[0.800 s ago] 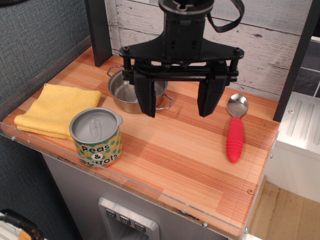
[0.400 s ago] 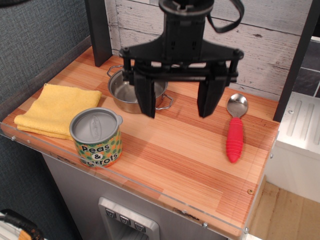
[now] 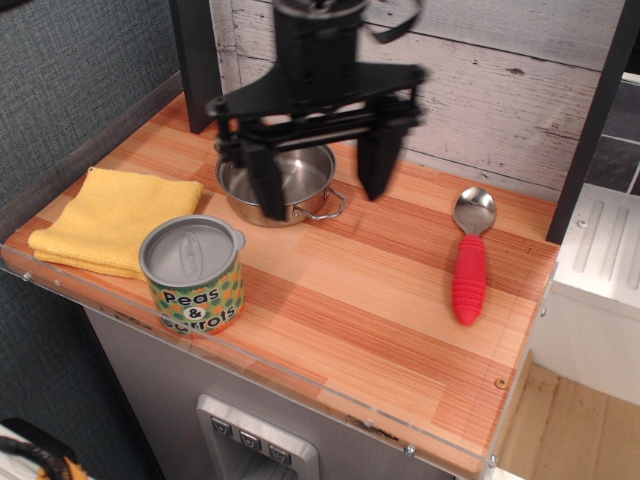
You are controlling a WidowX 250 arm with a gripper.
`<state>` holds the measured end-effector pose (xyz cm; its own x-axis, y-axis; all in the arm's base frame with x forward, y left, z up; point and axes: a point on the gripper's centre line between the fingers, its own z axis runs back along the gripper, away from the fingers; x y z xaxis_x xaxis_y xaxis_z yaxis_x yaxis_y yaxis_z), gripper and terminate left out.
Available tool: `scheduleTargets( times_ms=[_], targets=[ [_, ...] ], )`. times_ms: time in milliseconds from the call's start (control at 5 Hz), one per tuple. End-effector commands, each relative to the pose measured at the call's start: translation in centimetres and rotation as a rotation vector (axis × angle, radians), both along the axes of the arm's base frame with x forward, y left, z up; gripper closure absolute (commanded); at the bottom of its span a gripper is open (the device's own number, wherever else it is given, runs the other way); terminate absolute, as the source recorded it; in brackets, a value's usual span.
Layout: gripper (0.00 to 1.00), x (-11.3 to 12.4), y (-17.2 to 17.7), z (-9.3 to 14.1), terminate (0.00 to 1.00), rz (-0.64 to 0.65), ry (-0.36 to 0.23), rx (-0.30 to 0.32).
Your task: Move the can to the front right corner of the table.
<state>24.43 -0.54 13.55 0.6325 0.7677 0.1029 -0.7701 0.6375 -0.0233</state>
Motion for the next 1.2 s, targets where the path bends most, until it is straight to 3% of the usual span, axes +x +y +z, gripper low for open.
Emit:
scheduleTargets(
  times_ms=[0, 200, 400, 800, 1000],
  targets=[
    [0.00, 1.3, 8.5, -1.0, 0.00, 0.484, -0.057, 0.039],
    [0.00, 0.8, 11.5, -1.9, 0.00, 0.680, -0.101, 0.066],
    [0.00, 0.1, 13.8, -3.8, 0.00, 0.763, -0.129, 0.107],
    [0.00, -1.6, 15.6, -6.3, 0.00, 0.709, -0.151, 0.114],
    [0.00, -1.4, 15.4, -7.6, 0.00, 0.710, -0.123, 0.113]
  ],
)
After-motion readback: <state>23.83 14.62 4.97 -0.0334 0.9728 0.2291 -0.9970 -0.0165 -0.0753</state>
